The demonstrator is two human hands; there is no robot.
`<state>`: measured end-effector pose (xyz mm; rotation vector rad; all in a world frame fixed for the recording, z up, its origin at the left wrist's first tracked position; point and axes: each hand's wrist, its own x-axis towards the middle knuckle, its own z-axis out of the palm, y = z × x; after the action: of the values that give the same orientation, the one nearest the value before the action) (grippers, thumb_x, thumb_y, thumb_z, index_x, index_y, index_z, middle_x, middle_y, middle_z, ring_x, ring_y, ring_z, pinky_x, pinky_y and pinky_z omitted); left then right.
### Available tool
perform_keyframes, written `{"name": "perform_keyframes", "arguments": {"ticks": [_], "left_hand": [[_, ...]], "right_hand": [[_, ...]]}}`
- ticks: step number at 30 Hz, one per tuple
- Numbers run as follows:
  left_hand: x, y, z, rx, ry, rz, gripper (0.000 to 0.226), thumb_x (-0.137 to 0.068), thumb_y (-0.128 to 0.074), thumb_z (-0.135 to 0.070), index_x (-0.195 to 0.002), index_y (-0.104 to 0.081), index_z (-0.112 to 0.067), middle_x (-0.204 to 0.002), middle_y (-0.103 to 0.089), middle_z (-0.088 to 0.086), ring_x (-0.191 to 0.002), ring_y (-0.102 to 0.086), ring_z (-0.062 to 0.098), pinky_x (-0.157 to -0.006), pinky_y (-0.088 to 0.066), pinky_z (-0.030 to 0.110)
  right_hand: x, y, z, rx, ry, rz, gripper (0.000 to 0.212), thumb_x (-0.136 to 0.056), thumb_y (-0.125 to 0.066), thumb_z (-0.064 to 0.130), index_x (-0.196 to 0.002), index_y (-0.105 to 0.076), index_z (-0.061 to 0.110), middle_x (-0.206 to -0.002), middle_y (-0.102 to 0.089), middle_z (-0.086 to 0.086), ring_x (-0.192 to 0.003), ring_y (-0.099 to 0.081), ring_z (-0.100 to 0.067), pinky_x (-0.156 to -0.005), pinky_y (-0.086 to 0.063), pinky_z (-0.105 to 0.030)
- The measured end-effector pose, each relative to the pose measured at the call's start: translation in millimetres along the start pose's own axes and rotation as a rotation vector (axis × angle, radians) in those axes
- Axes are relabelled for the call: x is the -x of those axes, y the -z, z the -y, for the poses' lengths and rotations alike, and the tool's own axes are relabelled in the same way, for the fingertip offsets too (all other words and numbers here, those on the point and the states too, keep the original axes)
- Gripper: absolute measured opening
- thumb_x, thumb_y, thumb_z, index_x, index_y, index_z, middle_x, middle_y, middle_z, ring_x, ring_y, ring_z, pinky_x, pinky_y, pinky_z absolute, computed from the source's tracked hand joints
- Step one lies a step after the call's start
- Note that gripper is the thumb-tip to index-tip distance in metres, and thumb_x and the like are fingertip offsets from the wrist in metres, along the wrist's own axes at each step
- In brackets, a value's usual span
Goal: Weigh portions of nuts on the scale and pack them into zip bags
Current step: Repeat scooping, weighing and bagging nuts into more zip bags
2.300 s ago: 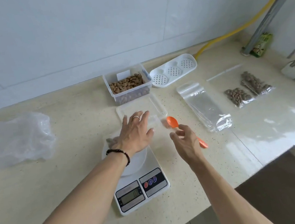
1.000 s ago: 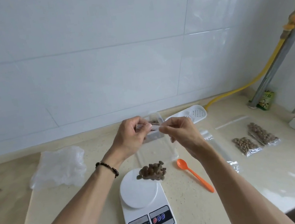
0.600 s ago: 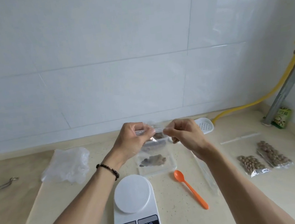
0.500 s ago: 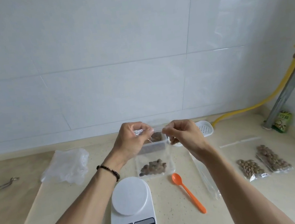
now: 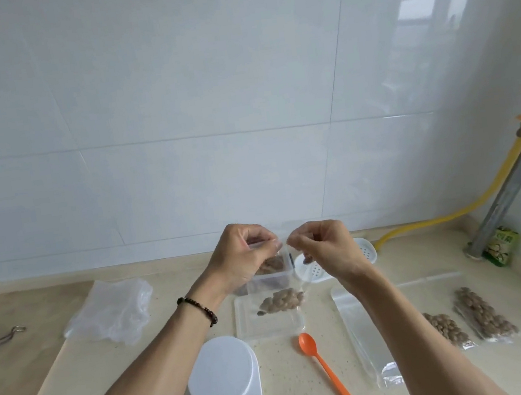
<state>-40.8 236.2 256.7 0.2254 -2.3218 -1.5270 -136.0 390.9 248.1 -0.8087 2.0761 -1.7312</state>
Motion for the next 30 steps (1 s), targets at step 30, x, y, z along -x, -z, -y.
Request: {"name": "perform_keyframes", "arguments": {"ticks": [30], "left_hand": [[-80.9,-76.7,28.4,0.344,0.121,0.236,0.022,-0.100,-0.051,-0.017,-0.101,-0.067,-0.003,-0.088,-0.072,0.015,-0.079,-0.072,0.026,-0.070,-0.057,0.027]], "right_hand": [[-22.0,82.7,-44.4,-0.296,-0.071,-0.318,0.018,-0.092,-0.065,0.016,-0.080,-0.075,0.007,-0.065,-0.055,-0.006,-0.062,-0.052,-0.016,-0.059,-0.048,-0.027]]}}
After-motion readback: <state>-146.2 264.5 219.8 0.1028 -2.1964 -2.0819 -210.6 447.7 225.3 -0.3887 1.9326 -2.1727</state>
